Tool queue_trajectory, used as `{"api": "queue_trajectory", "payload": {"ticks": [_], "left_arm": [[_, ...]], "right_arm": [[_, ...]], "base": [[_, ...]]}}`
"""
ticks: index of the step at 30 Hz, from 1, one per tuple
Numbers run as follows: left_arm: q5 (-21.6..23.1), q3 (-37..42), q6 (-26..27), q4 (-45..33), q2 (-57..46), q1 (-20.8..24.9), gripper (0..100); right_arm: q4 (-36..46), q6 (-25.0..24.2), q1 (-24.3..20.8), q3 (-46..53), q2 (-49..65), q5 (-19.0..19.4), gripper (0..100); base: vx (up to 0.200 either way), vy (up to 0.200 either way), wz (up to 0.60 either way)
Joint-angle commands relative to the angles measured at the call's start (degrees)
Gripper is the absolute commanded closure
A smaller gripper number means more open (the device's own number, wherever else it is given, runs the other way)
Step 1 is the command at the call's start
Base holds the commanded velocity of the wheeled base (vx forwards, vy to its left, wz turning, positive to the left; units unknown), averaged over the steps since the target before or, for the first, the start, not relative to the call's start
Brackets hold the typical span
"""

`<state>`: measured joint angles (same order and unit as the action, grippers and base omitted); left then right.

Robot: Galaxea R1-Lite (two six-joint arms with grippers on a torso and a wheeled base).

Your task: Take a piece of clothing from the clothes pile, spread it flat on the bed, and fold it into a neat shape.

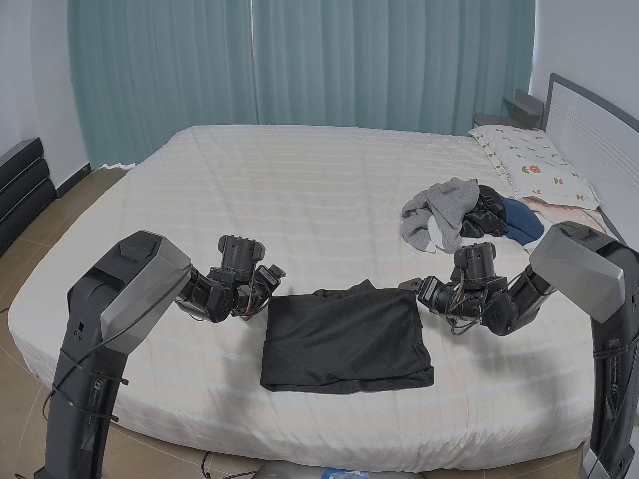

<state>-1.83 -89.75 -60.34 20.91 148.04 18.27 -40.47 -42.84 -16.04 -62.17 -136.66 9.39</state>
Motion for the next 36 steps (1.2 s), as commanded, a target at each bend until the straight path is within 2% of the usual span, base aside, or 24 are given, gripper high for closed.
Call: {"api": "queue_trajectory", "payload": {"ticks": [1,4,5,8,16,29,30,36], "left_arm": [[1.3,6.3,-1.8,3.8,-4.5,-0.8,0],[1.6,8.1,-1.8,4.6,-5.6,-1.0,0],[3.8,12.2,-1.8,4.9,-8.3,-1.6,0],[6.2,15.2,-1.7,5.1,-10.0,-2.0,0],[6.9,15.1,-1.7,5.9,-9.1,-3.9,0],[6.9,15.0,-1.7,5.9,-9.0,-4.0,0],[6.9,15.0,-1.7,5.9,-9.0,-4.0,0],[6.9,15.0,-1.7,5.9,-9.1,-4.0,0]], "right_arm": [[-3.5,0.5,-0.9,13.7,8.5,4.4,0],[-3.8,0.7,-1.1,15.4,8.7,4.6,0],[-4.9,1.5,-1.7,18.3,9.0,4.7,0],[-5.8,1.7,-2.2,20.4,8.9,4.7,0],[-11.2,1.6,-3.6,22.9,8.4,4.6,0],[-11.2,2.2,-4.8,23.8,7.3,4.4,0],[-11.3,2.8,-4.8,24.0,7.0,4.3,100],[-11.2,7.4,-5.1,26.5,7.5,4.1,100]], "base": [[0.0,0.0,0.0],[0.0,0.0,0.0],[0.0,0.0,0.0],[0.0,0.0,0.0],[0.0,0.0,0.0],[0.0,0.0,0.0],[0.0,0.0,0.0],[0.0,0.0,0.0]]}}
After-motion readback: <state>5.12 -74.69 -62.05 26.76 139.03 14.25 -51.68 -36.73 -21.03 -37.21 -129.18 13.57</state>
